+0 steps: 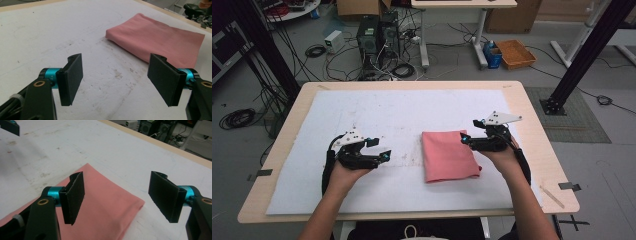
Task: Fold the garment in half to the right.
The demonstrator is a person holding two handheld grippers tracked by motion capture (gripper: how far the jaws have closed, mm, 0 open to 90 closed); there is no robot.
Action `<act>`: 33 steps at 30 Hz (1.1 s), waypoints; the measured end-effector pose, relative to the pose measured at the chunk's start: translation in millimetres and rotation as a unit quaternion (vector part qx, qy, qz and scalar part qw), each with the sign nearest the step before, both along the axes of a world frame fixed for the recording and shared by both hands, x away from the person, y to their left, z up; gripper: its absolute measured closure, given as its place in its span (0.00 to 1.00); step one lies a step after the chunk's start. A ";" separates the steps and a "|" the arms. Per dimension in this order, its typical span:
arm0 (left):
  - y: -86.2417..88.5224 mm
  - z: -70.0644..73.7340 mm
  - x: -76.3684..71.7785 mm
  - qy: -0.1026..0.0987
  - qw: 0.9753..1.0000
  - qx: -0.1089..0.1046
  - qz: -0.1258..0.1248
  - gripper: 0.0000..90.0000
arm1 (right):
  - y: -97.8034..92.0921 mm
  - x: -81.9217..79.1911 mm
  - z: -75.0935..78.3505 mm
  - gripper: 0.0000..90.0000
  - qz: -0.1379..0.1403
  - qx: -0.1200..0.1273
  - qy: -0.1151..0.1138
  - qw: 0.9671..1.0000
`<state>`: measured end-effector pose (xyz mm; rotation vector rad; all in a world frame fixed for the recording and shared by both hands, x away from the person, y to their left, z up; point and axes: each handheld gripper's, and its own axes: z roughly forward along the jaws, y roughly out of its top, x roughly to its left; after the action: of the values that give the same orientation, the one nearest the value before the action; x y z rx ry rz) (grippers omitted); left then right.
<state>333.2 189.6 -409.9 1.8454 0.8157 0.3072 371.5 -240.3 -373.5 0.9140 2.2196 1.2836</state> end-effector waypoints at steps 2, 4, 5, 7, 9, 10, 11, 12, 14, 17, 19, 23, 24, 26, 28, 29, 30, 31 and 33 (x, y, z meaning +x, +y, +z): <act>0.4 -0.3 -0.1 0.001 1.000 0.004 -0.005 0.29 | -2.5 2.1 -1.9 0.32 -0.006 -0.002 0.003 1.000; 1.0 -0.4 -0.8 0.001 1.000 0.007 -0.006 0.29 | -4.6 4.5 -4.5 0.32 -0.010 -0.005 0.007 1.000; 1.7 0.0 -1.2 0.000 1.000 0.007 -0.008 0.29 | -5.4 5.3 -5.8 0.32 -0.014 -0.005 0.010 1.000; 2.8 0.6 -2.3 -0.001 1.000 0.004 -0.008 0.28 | -7.4 6.7 -8.5 0.31 -0.016 -0.006 0.015 1.000; 4.2 1.2 -3.1 -0.004 1.000 0.003 -0.008 0.28 | -9.3 7.6 -11.4 0.31 -0.019 -0.005 0.020 1.000; 4.8 1.5 -3.7 -0.005 1.000 0.003 -0.009 0.28 | -10.7 8.7 -12.9 0.31 -0.019 -0.005 0.021 1.000; 5.5 1.9 -4.2 -0.005 1.000 0.005 -0.010 0.28 | -11.8 9.6 -14.5 0.31 -0.021 -0.003 0.023 1.000; 5.5 1.9 -5.0 -0.006 1.000 0.001 -0.009 0.28 | -12.9 10.6 -15.9 0.31 -0.021 -0.002 0.025 0.999; 6.8 1.8 -5.8 -0.007 1.000 0.004 -0.011 0.28 | -14.4 12.6 -18.5 0.31 -0.024 0.000 0.033 0.999; 7.9 0.9 -6.2 -0.006 1.000 0.001 -0.010 0.28 | -15.0 16.1 -21.6 0.30 -0.023 0.000 0.038 0.999; 7.9 0.2 -6.2 -0.005 1.000 0.004 -0.011 0.28 | -14.0 17.2 -22.9 0.30 -0.022 -0.001 0.041 0.999; 6.0 -1.1 -6.4 -0.004 1.000 0.005 -0.015 0.28 | -12.6 17.6 -24.1 0.30 -0.018 -0.001 0.042 0.999; 5.8 -1.4 -6.3 -0.005 1.000 0.006 -0.016 0.28 | -12.6 17.6 -24.4 0.30 -0.017 -0.001 0.042 0.999; 5.7 -2.2 -5.9 -0.006 1.000 0.007 -0.016 0.28 | -12.4 17.2 -24.5 0.30 -0.015 0.001 0.043 0.999; 6.5 -3.2 -5.2 -0.005 1.000 0.007 -0.016 0.28 | -11.9 16.5 -24.2 0.30 -0.015 0.002 0.044 0.999; 6.9 -3.7 -4.8 -0.004 1.000 0.006 -0.015 0.28 | -11.5 16.4 -24.1 0.30 -0.014 0.002 0.042 0.999; 7.4 -4.0 -4.7 -0.003 1.000 0.006 -0.015 0.28 | -11.0 16.4 -24.2 0.30 -0.012 0.002 0.041 0.999; 7.6 -4.5 -4.4 -0.002 1.000 0.005 -0.014 0.28 | -10.3 16.2 -24.2 0.30 -0.011 0.001 0.042 0.999; 8.0 -4.8 -4.0 -0.001 1.000 0.005 -0.015 0.28 | -9.3 16.6 -24.8 0.30 -0.009 0.000 0.041 0.999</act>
<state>329.2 197.7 -414.7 1.8650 0.7865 0.2954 388.1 -249.6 -398.4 1.0005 2.2694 1.2582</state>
